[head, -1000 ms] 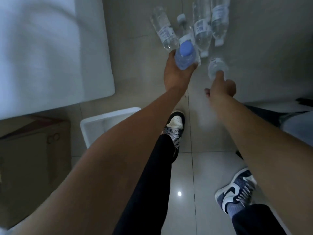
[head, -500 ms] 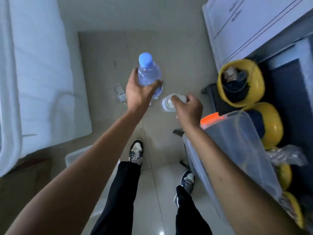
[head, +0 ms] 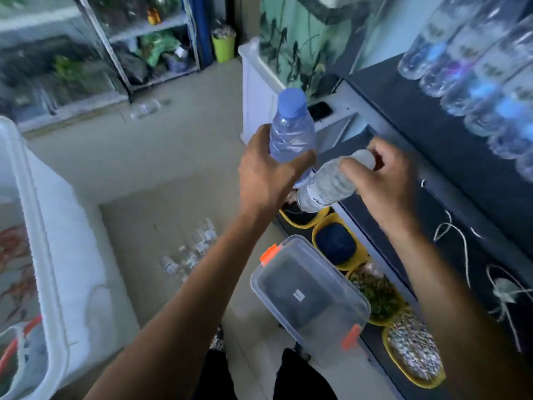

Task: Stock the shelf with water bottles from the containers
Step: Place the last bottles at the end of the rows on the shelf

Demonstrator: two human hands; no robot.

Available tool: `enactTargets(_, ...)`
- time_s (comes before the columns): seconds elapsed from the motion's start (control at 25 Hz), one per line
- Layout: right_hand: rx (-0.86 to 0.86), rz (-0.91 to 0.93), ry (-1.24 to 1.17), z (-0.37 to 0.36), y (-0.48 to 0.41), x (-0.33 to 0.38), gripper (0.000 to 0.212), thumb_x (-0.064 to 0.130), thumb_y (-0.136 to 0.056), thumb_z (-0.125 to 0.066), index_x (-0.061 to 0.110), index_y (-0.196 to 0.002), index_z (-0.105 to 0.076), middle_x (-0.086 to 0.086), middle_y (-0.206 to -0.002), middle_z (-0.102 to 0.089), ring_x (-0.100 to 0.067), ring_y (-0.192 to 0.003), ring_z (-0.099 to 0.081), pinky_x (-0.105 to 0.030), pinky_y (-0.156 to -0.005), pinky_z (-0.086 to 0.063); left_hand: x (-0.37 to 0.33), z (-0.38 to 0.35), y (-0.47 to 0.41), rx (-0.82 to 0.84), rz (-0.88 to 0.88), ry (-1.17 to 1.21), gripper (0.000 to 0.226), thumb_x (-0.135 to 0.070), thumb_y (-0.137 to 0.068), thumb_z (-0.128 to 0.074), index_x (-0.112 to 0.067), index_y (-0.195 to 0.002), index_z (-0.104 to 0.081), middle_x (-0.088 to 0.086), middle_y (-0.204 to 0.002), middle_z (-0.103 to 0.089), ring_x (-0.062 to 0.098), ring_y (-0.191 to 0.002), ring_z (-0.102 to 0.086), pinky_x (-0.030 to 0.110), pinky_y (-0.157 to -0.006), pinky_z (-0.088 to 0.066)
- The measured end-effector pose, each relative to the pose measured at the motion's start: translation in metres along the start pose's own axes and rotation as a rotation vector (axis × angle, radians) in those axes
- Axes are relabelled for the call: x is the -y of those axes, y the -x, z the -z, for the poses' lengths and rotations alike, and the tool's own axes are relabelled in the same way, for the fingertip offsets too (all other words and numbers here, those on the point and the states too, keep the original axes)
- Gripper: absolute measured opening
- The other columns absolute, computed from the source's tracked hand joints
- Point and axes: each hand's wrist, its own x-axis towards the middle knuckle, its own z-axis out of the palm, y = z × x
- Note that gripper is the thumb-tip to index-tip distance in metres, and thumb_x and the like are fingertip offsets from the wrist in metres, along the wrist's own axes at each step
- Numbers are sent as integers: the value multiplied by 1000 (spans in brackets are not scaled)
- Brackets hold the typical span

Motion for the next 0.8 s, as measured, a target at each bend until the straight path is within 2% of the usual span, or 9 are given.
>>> enactTargets(0.24, -212, 137, 105, 192, -14, -2, 47, 30, -81, -77, 5, -66, -39, -1, -57, -37, -9, -54, -31, -32, -50, -29, -105, -130, 46, 227, -104, 73, 32, -35, -71, -85, -29, -95, -64, -13, -88, -73, 6, -80, -69, 42, -79, -60)
enactTargets(0.36, -292, 103, 180, 276, -11, -25, 46, 26, -81, -78, 8, -65, -39, -1, -58, -36, -8, -54, -30, -29, -51, -27, -129, -204, 71, 392, -140, 76, 33, -35, -70, -86, -41, -88, -60, -17, -86, -72, 3, -81, -70, 42, -80, -60)
enactTargets(0.56, -423, 2, 282, 374, 12, -76, 47, 33, -75, -79, 14, -63, -38, -2, -58, -34, -10, -55, -29, -33, -54, -30, -133, -305, 116, 607, -125, 21, 51, -53, -57, -80, -35, -102, -66, -12, -97, -75, 13, -90, -73, 47, -84, -60)
enactTargets(0.68, -516, -52, 322, 415, 36, -111, 51, 32, -75, -83, 24, -62, -34, 6, -58, -34, -10, -54, -31, -31, -55, -30, -119, -350, 143, 694, -134, -45, 51, -57, -55, -78, -34, -99, -66, -11, -95, -74, 12, -88, -72, 47, -83, -60)
enactTargets(0.8, -650, -53, 406, 442, 65, -147, 50, 32, -79, -82, 16, -65, -36, 7, -60, -33, -9, -55, -31, -24, -55, -26, -109, -387, 170, 751, -178, -112, 45, -52, -59, -79, -36, -98, -65, -14, -95, -73, 6, -85, -71, 45, -82, -60)
